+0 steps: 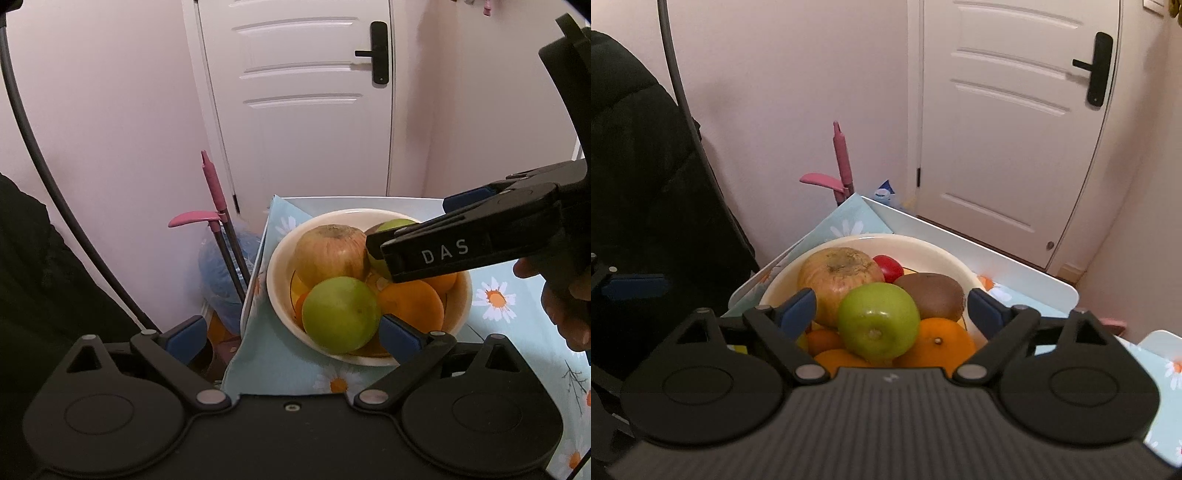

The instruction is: Organize fruits

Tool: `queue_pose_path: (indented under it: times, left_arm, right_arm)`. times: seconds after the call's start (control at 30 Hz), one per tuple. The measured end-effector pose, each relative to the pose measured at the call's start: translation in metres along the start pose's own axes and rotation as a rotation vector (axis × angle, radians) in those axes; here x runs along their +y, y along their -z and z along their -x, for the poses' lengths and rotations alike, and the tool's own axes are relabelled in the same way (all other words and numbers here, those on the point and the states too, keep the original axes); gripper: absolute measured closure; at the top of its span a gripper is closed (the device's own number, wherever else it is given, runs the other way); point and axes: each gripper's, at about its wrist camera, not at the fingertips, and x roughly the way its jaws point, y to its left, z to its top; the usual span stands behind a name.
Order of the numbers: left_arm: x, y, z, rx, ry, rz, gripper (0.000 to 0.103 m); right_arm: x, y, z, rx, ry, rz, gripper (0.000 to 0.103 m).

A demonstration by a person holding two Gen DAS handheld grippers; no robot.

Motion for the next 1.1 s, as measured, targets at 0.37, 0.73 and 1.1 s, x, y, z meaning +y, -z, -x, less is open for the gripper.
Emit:
queue_pose_path:
  times: [0.37,0.73,1.1]
  left_arm:
    - [-0.008,-0.01,0.016,-0.035,-0.008,-0.007,0.002]
    - [-0.038,-0.032,0.072,-0.11,0.008,-0.017,0.002]
    - [-0.076,-0.041,0.136,-0.17,0.035,0.008,0.0]
  right_arm:
    - [-0.008,0.002,0.038,-0.037,0.026,-0.041,0.0]
    - [-0.033,0.005,0.134,-0.104,0.087,-0.086,0.0]
    - [-0.065,0.044,0.245,-0.102,0.232,-0.202,0.0]
